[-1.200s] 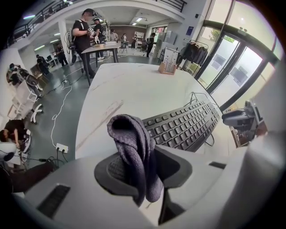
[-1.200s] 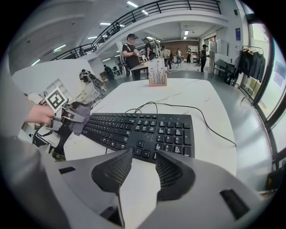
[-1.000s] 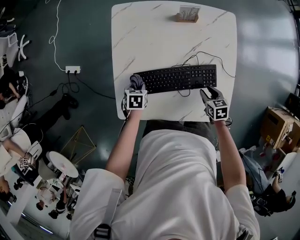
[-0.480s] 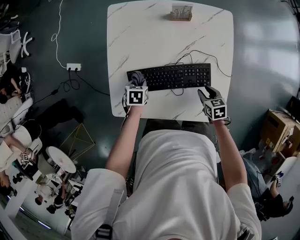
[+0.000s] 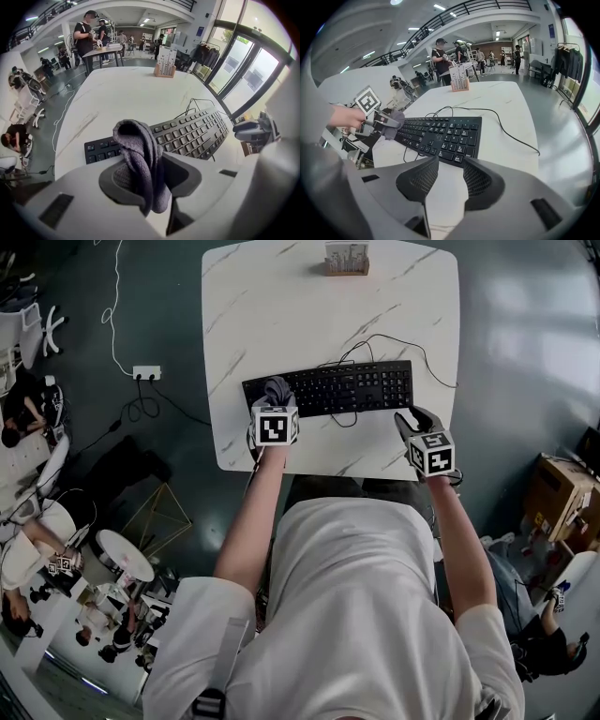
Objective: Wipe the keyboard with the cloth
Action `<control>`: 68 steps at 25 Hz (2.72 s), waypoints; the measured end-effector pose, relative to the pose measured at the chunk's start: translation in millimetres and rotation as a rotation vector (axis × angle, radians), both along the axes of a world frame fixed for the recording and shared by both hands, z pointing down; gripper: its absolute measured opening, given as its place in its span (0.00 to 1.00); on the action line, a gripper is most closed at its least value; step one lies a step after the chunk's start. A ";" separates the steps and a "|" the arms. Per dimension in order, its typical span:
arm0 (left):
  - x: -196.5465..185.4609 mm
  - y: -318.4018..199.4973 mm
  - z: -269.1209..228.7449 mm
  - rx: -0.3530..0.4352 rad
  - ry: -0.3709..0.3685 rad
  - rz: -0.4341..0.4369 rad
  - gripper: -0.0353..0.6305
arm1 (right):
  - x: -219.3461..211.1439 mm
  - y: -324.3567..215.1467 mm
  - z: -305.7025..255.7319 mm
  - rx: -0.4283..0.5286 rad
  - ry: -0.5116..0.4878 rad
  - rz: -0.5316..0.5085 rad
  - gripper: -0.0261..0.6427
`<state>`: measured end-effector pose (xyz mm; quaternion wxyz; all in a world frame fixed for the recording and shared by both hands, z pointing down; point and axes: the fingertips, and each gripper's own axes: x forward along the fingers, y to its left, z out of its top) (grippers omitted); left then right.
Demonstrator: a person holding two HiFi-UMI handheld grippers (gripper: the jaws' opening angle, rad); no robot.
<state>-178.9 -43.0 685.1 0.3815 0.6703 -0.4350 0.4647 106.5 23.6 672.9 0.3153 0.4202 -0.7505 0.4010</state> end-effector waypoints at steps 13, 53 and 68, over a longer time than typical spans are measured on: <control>59.5 2.3 -1.1 -0.020 0.041 0.070 0.24 | 13.3 0.8 4.3 0.002 -0.021 0.013 0.28; 213.9 12.5 -4.5 -0.057 0.144 0.314 0.24 | 37.5 10.2 2.0 0.010 -0.067 0.010 0.28; 270.8 17.3 -4.7 -0.085 0.212 0.381 0.24 | 45.1 13.2 9.0 -0.009 -0.084 0.005 0.28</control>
